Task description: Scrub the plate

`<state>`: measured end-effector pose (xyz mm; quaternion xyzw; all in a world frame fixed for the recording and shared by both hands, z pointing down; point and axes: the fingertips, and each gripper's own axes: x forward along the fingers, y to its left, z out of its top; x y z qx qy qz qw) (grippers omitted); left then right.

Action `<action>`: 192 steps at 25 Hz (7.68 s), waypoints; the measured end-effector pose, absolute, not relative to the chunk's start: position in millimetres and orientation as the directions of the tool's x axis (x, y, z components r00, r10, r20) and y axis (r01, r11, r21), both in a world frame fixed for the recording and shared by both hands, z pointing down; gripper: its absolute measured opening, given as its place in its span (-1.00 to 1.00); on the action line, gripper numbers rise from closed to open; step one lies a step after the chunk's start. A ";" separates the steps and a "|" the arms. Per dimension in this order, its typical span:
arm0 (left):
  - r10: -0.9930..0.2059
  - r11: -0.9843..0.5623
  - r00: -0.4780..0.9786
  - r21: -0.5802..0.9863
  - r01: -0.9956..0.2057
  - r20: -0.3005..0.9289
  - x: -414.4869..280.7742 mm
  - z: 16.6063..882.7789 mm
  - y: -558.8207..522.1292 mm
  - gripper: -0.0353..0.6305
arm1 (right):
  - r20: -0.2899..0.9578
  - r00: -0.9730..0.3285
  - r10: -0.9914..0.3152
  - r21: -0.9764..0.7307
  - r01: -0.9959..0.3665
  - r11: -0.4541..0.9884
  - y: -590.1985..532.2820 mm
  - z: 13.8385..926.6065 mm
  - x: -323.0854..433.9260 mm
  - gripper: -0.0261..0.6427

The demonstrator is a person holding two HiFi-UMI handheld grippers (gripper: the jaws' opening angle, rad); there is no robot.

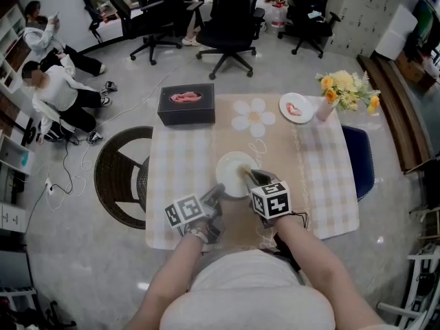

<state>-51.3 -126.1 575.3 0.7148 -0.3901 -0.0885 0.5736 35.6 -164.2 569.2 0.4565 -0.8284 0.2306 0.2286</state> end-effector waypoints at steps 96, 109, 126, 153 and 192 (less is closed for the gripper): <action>-0.676 -0.039 0.652 0.866 -0.498 0.344 -52.1 574.5 -126.2 -0.84 | 0.728 -0.343 -0.594 -0.074 -0.900 0.429 -171.5 578.1 79.1 -0.76; -0.658 -0.138 0.685 0.843 -0.519 0.314 -48.0 561.5 -127.9 -0.84 | 0.642 -0.285 -0.712 -0.162 -0.958 0.238 -202.4 555.9 114.3 -0.77; -0.637 -0.571 0.671 0.353 -0.741 0.378 -49.7 499.4 -142.2 -0.84 | 0.461 -0.368 -0.807 -0.491 -0.864 0.113 -200.1 504.9 130.6 -0.77; -0.654 -0.636 0.576 -0.768 -0.069 0.490 -12.9 495.8 -124.2 -0.84 | 0.427 -0.502 -0.753 -0.308 -0.863 0.401 -164.6 461.1 109.9 -0.77; -0.636 -0.492 0.580 -0.847 0.202 0.508 -13.3 521.6 -108.6 -0.84 | 0.771 -0.466 -0.433 0.107 -0.576 0.810 -144.2 539.1 75.1 -0.77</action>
